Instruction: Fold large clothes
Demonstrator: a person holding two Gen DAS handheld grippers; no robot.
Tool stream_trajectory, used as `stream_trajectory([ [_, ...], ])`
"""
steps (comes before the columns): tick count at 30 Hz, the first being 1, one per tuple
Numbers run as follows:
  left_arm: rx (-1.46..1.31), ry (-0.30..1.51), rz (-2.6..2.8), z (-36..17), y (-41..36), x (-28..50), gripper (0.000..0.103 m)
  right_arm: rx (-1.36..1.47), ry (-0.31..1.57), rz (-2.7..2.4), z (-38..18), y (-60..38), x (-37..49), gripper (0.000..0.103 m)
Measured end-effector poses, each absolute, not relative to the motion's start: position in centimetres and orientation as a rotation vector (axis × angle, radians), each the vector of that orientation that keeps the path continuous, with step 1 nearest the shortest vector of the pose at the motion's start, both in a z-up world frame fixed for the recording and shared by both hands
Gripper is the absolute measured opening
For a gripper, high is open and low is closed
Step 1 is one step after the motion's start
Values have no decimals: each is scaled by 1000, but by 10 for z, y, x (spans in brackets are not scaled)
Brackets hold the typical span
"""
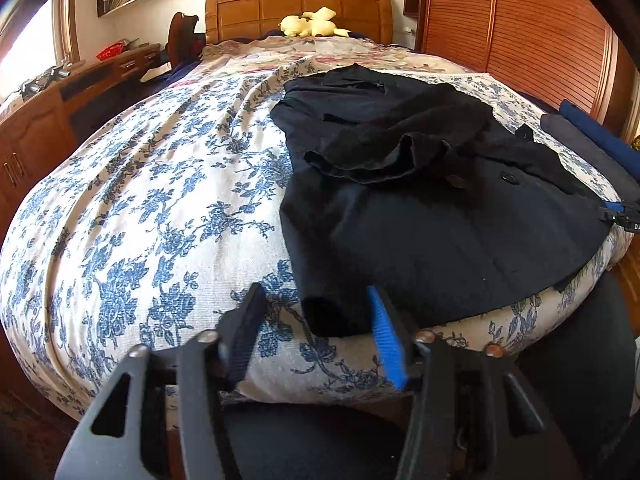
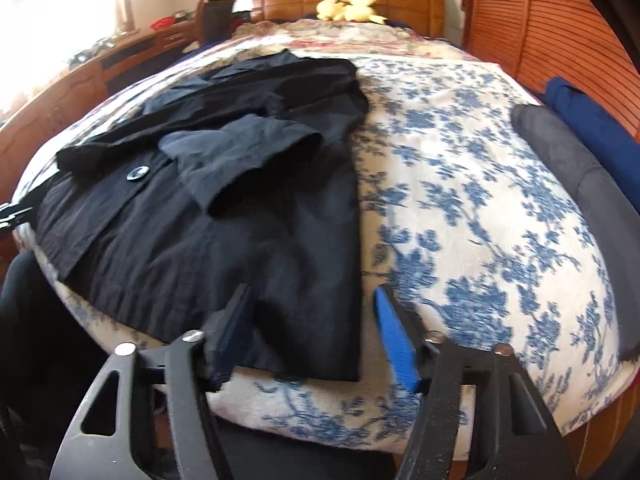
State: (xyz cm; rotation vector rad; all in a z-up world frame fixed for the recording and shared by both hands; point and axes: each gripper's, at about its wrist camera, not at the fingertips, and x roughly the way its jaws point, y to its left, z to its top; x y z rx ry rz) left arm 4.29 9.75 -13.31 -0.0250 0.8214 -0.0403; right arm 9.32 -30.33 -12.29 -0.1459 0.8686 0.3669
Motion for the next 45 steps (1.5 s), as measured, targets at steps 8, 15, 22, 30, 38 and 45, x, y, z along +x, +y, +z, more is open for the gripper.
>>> stream_trajectory([
  [8,-39,807,-40,-136,96,44,42,-135,822,431,-109,-287,91,30],
  [15,-34,798,-53,-137,97,45,42,-147,862,387,-118,-282,99,30],
  [22,-35,795,-73,-135,98,46,31,-130,883,365,-122,-281,103,30],
  [30,-101,791,-106,-125,108,43,7,-133,895,389,-111,-280,96,11],
  [38,-143,804,-107,-103,116,43,6,-98,862,407,-93,-279,91,10],
  [45,-79,783,-93,-76,106,32,3,-45,824,436,-78,-277,82,10],
])
